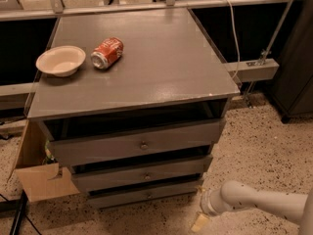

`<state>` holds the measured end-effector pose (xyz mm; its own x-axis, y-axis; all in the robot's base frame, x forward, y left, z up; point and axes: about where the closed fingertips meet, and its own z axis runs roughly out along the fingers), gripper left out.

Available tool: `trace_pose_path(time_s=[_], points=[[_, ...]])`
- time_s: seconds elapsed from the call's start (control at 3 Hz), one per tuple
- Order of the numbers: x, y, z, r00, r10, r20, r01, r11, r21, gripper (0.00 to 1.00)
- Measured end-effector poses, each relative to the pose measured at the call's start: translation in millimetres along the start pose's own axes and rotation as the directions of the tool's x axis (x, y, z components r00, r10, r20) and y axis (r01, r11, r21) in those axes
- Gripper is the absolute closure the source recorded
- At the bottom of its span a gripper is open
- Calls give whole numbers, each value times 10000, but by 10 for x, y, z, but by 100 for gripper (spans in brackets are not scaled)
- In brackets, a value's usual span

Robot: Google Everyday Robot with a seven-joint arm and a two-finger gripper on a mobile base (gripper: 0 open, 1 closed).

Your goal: Open bottom drawer

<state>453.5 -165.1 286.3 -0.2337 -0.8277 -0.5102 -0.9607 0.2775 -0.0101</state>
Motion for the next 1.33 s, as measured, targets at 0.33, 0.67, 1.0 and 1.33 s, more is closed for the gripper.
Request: trace_pose_path(time_s=[0.33,0.67,1.0,1.33], points=[[12,-7,301,9961,-340,809,354,9992,-158,0],[12,-7,301,9961,-340,809,354,9992,-158,0],[31,-22,308,9945,-550,895,554,9985,-19,0],[0,-74,419,9853,-1110,1298,1108,9938,85,0]])
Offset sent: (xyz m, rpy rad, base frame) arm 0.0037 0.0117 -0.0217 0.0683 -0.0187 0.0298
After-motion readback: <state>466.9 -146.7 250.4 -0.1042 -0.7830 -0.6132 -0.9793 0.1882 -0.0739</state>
